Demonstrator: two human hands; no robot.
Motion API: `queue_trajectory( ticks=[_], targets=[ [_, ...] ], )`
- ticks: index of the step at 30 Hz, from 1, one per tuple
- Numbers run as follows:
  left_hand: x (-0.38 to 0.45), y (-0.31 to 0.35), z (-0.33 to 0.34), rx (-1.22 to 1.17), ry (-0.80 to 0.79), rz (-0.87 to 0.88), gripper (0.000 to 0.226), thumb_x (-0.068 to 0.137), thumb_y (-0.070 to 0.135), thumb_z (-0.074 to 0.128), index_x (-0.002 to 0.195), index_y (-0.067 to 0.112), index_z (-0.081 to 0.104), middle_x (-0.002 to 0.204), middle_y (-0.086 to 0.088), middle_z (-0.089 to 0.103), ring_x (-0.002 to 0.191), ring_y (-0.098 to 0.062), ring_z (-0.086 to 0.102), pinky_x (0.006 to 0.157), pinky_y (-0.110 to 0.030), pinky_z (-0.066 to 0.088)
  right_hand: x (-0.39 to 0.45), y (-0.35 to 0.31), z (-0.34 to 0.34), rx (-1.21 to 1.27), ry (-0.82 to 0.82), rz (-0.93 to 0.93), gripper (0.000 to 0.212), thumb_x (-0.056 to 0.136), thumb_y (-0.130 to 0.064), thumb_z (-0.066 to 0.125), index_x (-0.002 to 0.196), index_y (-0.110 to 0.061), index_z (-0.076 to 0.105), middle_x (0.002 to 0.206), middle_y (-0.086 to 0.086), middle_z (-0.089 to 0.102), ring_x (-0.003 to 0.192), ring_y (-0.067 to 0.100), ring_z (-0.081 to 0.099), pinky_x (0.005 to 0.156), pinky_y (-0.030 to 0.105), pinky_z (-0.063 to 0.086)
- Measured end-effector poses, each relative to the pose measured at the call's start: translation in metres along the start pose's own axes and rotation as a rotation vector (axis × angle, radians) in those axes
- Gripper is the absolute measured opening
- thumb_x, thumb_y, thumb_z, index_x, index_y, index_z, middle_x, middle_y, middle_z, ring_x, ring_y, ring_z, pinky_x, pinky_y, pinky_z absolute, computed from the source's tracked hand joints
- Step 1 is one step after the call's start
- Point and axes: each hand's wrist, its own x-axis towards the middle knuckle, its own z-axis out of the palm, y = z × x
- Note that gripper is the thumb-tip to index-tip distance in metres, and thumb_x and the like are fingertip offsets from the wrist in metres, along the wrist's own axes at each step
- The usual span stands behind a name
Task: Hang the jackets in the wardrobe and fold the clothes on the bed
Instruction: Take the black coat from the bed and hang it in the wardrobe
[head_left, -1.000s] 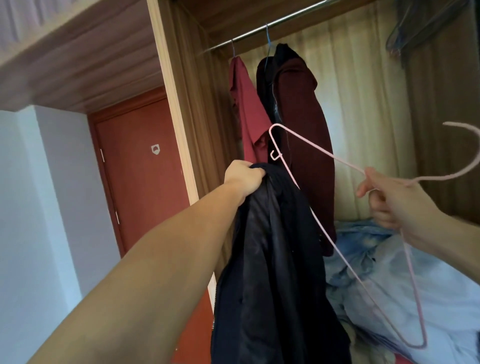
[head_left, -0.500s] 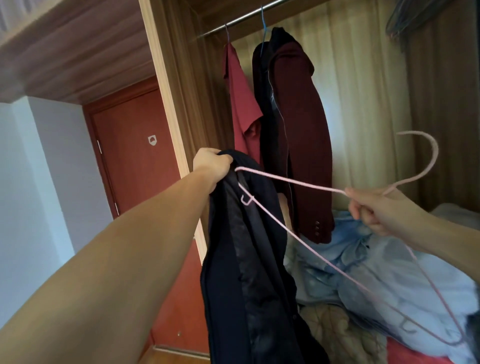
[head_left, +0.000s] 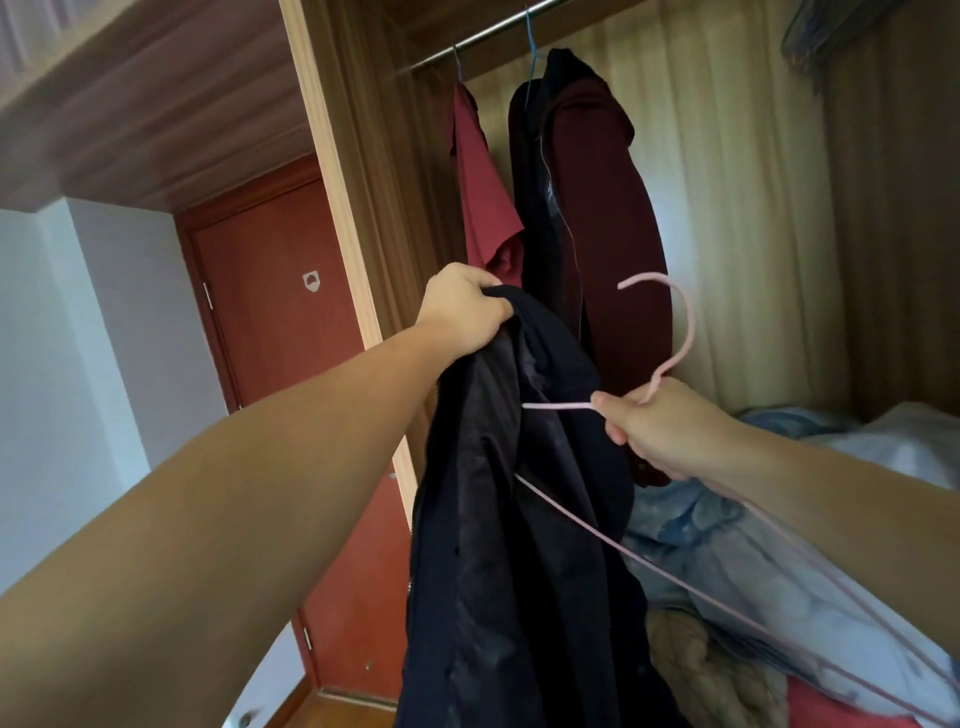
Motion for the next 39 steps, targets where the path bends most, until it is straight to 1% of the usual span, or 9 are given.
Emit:
queue_trajectory(
  ticks=[5, 8, 15, 20, 22, 26, 31, 34, 39],
  targets=[
    [-0.011, 0.007, -0.001, 0.089, -0.288, 0.141, 0.015, 0.086, 0.015, 0.065, 0.076, 0.025, 0.072, 0.077, 0.009, 0.07, 0.073, 0.0, 0.062, 0.068, -0.009, 0.047, 0.006, -0.014, -0.003, 0.219, 0.044, 0.027, 0.046, 0.094, -0.041, 0.052, 0.054, -0.019, 0.048, 0.037, -0.007, 0.028, 0.03, 0.008, 0.019, 0.035, 0.013, 0.016],
    [-0.023, 0.011, 0.001, 0.161, -0.526, 0.133, 0.01, 0.094, 0.021, 0.056, 0.091, 0.02, 0.065, 0.085, 0.007, 0.065, 0.079, -0.005, 0.06, 0.07, -0.016, 0.046, 0.011, -0.017, -0.009, 0.286, 0.048, 0.021, 0.049, 0.094, -0.04, 0.053, 0.049, -0.022, 0.046, 0.038, -0.008, 0.027, 0.031, 0.008, 0.018, 0.034, 0.012, 0.015],
    [-0.027, 0.009, 0.011, 0.152, -0.665, 0.114, 0.017, 0.092, 0.03, 0.058, 0.103, 0.017, 0.057, 0.094, 0.002, 0.063, 0.085, -0.011, 0.058, 0.08, -0.028, 0.046, 0.02, 0.006, -0.019, 0.268, 0.031, 0.004, 0.047, 0.095, -0.041, 0.052, 0.054, -0.02, 0.045, 0.04, -0.008, 0.027, 0.033, 0.008, 0.018, 0.033, 0.014, 0.016],
    [-0.029, -0.002, 0.031, 0.216, -0.592, 0.297, 0.015, 0.092, 0.04, 0.06, 0.093, 0.025, 0.059, 0.087, 0.008, 0.064, 0.079, -0.007, 0.06, 0.071, -0.022, 0.045, 0.022, 0.014, -0.028, 0.051, 0.134, -0.085, 0.041, 0.09, -0.043, 0.059, 0.059, -0.017, 0.055, 0.039, -0.006, 0.041, 0.038, 0.011, 0.037, 0.04, 0.02, 0.031],
    [-0.03, -0.008, 0.037, 0.225, -0.52, 0.355, 0.014, 0.093, 0.038, 0.06, 0.091, 0.024, 0.06, 0.082, 0.008, 0.066, 0.076, -0.007, 0.062, 0.07, -0.025, 0.049, 0.019, 0.018, -0.027, -0.116, 0.371, -0.24, 0.028, 0.08, -0.046, 0.07, 0.078, -0.019, 0.062, 0.061, -0.004, 0.06, 0.061, 0.014, 0.056, 0.058, 0.027, 0.044],
    [-0.024, -0.02, 0.039, 0.216, -0.375, 0.379, 0.015, 0.093, 0.037, 0.06, 0.094, 0.022, 0.06, 0.077, 0.004, 0.066, 0.072, -0.012, 0.064, 0.068, -0.029, 0.052, 0.003, 0.047, -0.001, -0.607, 0.657, -0.576, 0.065, 0.067, -0.044, 0.074, 0.122, -0.016, 0.054, 0.113, 0.008, 0.053, 0.104, 0.03, 0.051, 0.088, 0.044, 0.043],
    [-0.011, -0.019, 0.033, 0.239, -0.284, 0.389, 0.015, 0.093, 0.036, 0.06, 0.091, 0.021, 0.058, 0.076, 0.002, 0.065, 0.07, -0.014, 0.062, 0.064, -0.027, 0.049, -0.008, 0.084, 0.034, -0.886, 0.495, -0.913, 0.023, 0.068, -0.034, 0.077, 0.074, -0.018, 0.062, 0.082, 0.002, 0.058, 0.078, 0.027, 0.057, 0.069, 0.038, 0.04],
    [-0.007, -0.018, 0.025, 0.237, -0.245, 0.397, 0.017, 0.093, 0.037, 0.061, 0.092, 0.02, 0.059, 0.076, 0.004, 0.065, 0.069, -0.012, 0.062, 0.063, -0.024, 0.049, -0.009, 0.098, 0.061, -0.845, 0.393, -0.659, 0.031, 0.068, -0.04, 0.08, 0.077, -0.017, 0.061, 0.07, -0.003, 0.061, 0.065, 0.025, 0.063, 0.063, 0.036, 0.043],
    [-0.008, -0.03, -0.004, 0.245, -0.17, 0.373, 0.019, 0.092, 0.038, 0.061, 0.091, 0.019, 0.059, 0.077, 0.007, 0.064, 0.07, -0.004, 0.06, 0.058, -0.011, 0.043, -0.002, 0.118, 0.097, -0.704, 0.178, -0.223, 0.052, 0.074, -0.052, 0.063, 0.113, -0.025, 0.044, 0.109, -0.004, 0.059, 0.096, 0.024, 0.063, 0.076, 0.036, 0.048]
  ],
)
